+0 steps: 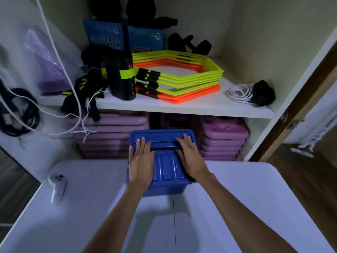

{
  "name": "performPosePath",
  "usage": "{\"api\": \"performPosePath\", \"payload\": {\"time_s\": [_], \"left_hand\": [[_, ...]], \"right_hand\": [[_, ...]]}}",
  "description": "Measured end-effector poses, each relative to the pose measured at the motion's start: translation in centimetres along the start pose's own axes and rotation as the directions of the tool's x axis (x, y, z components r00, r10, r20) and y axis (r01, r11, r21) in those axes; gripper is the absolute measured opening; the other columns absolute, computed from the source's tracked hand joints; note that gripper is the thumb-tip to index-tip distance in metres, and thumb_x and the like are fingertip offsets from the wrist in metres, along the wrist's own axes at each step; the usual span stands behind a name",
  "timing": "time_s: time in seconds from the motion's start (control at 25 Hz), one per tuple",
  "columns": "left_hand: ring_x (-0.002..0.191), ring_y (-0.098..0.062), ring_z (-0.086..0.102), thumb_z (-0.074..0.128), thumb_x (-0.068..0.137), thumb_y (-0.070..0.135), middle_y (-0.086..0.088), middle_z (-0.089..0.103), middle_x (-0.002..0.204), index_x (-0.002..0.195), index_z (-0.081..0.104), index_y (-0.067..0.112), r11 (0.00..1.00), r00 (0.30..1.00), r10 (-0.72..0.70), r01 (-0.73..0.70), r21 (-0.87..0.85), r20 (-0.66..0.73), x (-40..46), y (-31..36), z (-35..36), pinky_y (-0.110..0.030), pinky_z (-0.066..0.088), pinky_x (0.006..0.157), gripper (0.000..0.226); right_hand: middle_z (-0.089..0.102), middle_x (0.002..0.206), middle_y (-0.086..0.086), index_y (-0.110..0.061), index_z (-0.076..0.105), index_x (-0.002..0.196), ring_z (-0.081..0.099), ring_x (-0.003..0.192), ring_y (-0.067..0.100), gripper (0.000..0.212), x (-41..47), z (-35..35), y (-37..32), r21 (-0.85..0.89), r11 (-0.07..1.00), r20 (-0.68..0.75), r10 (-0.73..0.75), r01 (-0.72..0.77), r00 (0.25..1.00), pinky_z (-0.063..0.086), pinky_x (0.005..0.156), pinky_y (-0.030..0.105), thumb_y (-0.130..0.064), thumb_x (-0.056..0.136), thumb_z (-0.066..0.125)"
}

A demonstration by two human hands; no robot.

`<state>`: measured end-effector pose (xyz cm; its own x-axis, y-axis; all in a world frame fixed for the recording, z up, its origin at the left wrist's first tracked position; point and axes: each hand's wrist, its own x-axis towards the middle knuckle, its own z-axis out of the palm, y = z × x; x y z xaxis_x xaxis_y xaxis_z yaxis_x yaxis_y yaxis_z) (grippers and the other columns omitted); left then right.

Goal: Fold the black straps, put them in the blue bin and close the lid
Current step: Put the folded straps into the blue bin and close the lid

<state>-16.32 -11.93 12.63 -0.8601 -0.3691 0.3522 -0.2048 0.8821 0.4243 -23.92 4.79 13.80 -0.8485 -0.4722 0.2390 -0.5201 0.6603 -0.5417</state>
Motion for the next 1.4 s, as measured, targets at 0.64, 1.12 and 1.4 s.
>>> {"api": "performPosePath", "payload": {"time_s": [0.64,1.12,1.4], "left_hand": [[0.146,-0.022,0.019,0.019,0.095,0.059,-0.008,0.027,0.156,0.143,0.036,0.014,0.993,0.982,-0.100,0.089,0.076,0.159,0.7,-5.8,9.6,-0.040,0.009,0.120,0.069],[0.135,-0.031,0.026,0.016,0.100,0.040,-0.012,0.020,0.154,0.152,0.007,0.015,0.913,0.936,-0.129,-0.017,0.407,0.327,3.0,-7.1,9.2,-0.043,0.025,0.109,0.058],[0.147,-0.029,0.004,0.050,0.067,0.084,-0.007,0.002,0.161,0.152,-0.006,0.025,0.853,0.793,-0.457,0.519,-0.054,0.403,1.7,-13.5,7.1,-0.047,0.010,0.116,0.117]], "right_hand": [[0.031,0.154,0.022,-0.014,0.030,0.151,0.031,0.141,0.037,0.064,2.9,9.4,5.4,-0.263,0.963,0.153,0.097,-0.055,0.983,0.026,0.115,0.044,-0.046,0.098,0.014],[0.005,0.163,0.012,-0.027,-0.004,0.156,0.008,0.149,0.030,0.068,2.2,10.9,5.2,-0.402,0.914,0.203,0.155,-0.062,0.967,0.006,0.120,0.039,-0.058,0.097,0.007],[-0.003,0.164,0.012,-0.025,-0.005,0.156,-0.007,0.151,0.029,0.069,1.1,12.1,4.6,-0.483,0.873,0.153,0.159,-0.067,0.975,-0.001,0.121,0.050,-0.057,0.095,-0.001]]}}
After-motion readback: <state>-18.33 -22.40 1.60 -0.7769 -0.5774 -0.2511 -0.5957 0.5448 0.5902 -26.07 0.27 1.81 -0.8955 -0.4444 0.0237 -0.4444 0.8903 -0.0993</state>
